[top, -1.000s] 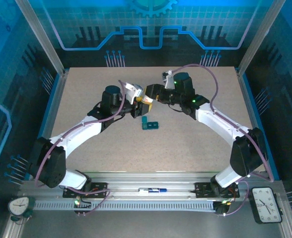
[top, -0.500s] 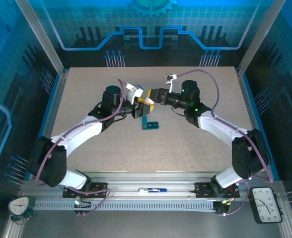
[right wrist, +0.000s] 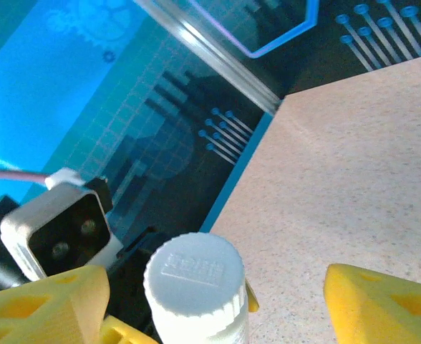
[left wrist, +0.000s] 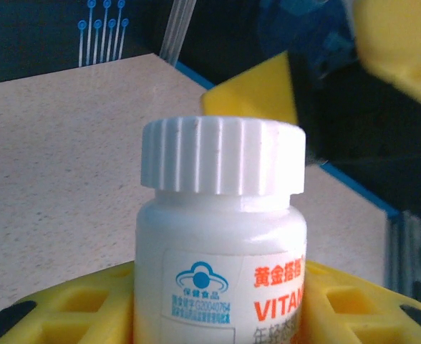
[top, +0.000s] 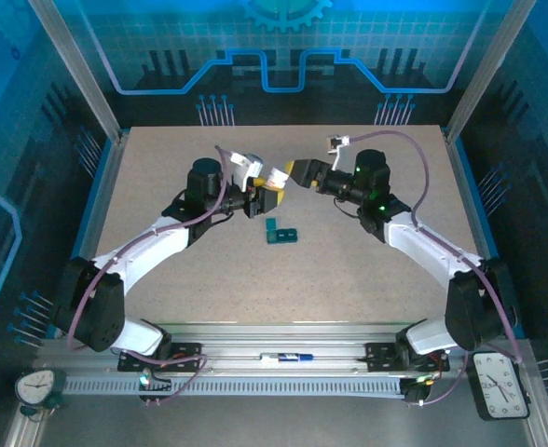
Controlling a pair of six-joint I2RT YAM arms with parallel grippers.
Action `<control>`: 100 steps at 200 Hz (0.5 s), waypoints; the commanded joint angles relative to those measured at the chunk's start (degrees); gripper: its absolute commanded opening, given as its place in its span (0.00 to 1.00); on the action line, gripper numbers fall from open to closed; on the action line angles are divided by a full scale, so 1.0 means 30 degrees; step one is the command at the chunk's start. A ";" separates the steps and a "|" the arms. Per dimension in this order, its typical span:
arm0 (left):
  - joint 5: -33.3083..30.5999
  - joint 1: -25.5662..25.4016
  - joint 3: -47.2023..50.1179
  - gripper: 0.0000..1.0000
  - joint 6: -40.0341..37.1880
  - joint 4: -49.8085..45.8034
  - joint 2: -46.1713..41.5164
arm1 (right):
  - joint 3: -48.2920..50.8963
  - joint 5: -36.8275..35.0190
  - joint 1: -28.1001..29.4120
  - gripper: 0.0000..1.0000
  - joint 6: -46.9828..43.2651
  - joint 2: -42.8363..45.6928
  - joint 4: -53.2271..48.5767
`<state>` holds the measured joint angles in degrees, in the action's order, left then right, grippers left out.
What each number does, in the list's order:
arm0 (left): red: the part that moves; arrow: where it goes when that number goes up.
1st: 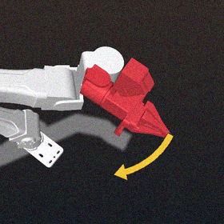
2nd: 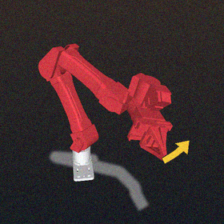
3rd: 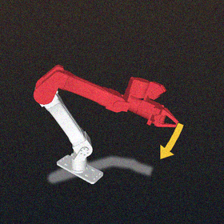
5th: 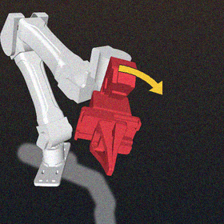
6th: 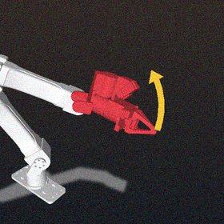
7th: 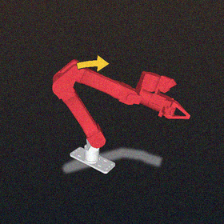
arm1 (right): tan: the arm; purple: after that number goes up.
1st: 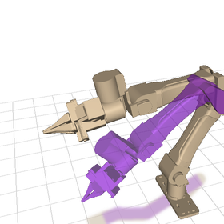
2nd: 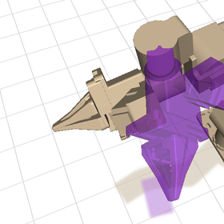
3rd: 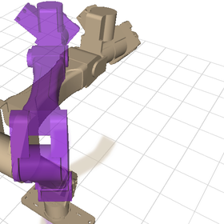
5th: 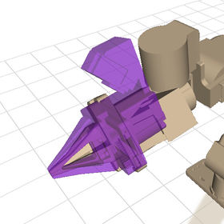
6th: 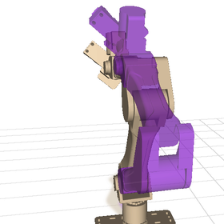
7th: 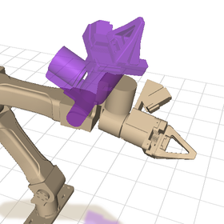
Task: Sort the pills into containers
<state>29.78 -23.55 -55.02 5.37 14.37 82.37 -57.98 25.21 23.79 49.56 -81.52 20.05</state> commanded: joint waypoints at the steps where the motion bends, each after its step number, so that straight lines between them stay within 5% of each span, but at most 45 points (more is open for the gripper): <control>1: -0.1784 -0.0578 -0.0816 0.13 -0.2719 -0.1589 -0.0613 | -0.1520 -0.2325 -0.0062 0.80 0.0089 0.0596 -0.4361; 39: -0.2813 -0.1119 -0.0891 0.14 -0.3690 -0.1831 -0.0392 | -0.3046 -0.3269 0.0501 0.80 0.0044 -0.0028 -0.7228; 100: -0.3070 -0.1598 -0.1221 0.14 -0.3811 -0.1835 0.0027 | -0.3539 -0.3466 0.1584 0.79 0.0458 -0.1226 -0.7184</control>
<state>21.61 -27.68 -56.23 -4.54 9.17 82.39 -66.24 16.16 27.05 50.19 -83.46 0.62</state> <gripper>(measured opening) 0.454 0.791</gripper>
